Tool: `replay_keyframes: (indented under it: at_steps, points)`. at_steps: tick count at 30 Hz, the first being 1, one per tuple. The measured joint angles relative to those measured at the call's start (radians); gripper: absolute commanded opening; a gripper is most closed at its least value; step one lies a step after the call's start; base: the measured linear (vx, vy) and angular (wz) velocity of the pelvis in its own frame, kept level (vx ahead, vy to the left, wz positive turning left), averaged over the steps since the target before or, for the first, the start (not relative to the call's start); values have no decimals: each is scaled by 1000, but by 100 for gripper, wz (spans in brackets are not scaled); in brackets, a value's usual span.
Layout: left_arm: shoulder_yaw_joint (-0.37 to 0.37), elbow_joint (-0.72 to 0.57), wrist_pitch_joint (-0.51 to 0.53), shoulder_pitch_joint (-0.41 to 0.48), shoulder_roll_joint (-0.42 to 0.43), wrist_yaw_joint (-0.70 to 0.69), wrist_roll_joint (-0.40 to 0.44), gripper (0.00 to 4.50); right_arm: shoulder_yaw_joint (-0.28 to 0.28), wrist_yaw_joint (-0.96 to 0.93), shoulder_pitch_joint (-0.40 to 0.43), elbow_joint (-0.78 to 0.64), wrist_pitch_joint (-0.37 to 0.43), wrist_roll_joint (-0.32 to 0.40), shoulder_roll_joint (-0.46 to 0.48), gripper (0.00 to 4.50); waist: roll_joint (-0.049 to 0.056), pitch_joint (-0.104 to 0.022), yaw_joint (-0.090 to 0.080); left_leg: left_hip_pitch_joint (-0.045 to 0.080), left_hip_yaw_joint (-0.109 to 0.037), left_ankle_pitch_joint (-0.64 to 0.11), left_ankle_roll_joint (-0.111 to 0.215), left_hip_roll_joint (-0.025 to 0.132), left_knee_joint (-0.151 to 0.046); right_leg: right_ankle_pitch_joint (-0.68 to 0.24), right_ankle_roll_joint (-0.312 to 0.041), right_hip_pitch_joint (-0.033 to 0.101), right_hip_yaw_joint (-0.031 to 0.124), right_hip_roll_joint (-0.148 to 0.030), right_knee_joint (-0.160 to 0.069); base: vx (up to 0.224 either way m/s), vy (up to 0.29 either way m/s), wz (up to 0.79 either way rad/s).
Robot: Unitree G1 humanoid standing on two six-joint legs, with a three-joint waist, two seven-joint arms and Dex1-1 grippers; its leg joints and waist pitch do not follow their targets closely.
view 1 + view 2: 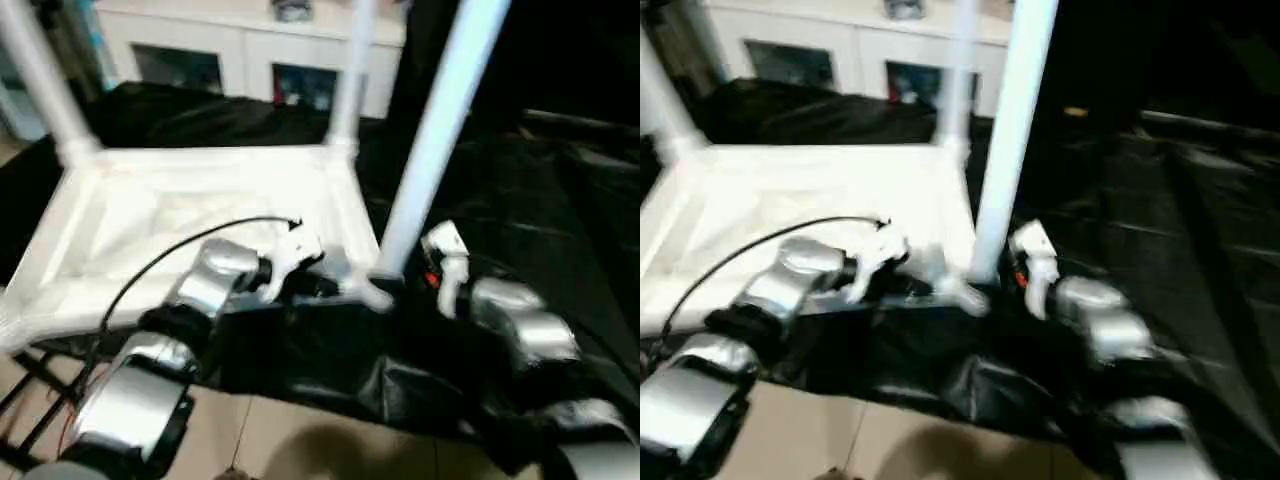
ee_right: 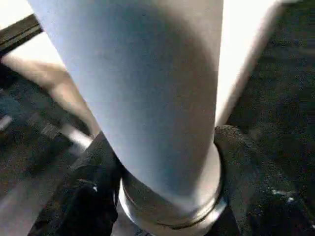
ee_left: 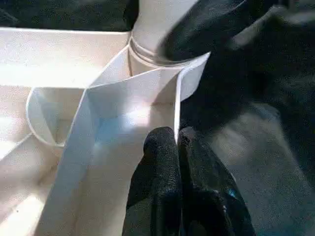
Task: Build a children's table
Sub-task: Rotate leg to tighten
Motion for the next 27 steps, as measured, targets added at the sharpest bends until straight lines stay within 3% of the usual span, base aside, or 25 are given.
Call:
replay_keyframes:
  at_steps: [7,8,12,13,16,20,27]
  points:
    - [33,38,40,-24,-72,171,6,0,-71,-318,-78,121,-59,1,114,253,1,0,-16,0,-1,0,0,0,-1,2,-3,-1,0,0,0,0,0,0]
    - [33,38,40,-25,-73,174,7,0,-73,-331,-80,128,-74,1,120,309,1,0,-17,0,-1,0,0,0,-1,3,-4,-1,0,0,0,0,0,0]
    - [29,38,39,-30,-80,171,7,0,-89,-338,-106,156,-92,2,128,329,1,0,-17,-2,0,0,0,0,-3,2,-4,-1,0,0,-1,0,0,0]
    - [26,38,36,-30,-80,166,7,0,-88,-324,-106,157,-92,0,121,357,1,0,-15,-2,0,0,0,0,-3,2,-4,-1,0,0,-2,0,0,0]
    - [21,38,23,-30,-73,151,7,0,-47,-243,-103,154,-95,-22,83,372,1,0,-12,-3,0,-1,0,0,-3,2,-4,-2,0,0,-2,0,0,0]
    - [11,38,10,-30,-68,113,8,0,4,-97,-65,119,-114,-44,-5,372,1,0,-1,-3,0,-1,1,0,-3,2,-4,-2,0,0,-2,0,0,0]
    - [-10,38,-19,-29,-54,42,8,0,21,197,43,-15,-77,-6,-178,372,3,2,26,-4,0,0,1,0,-1,2,-4,-1,0,0,-2,0,0,0]
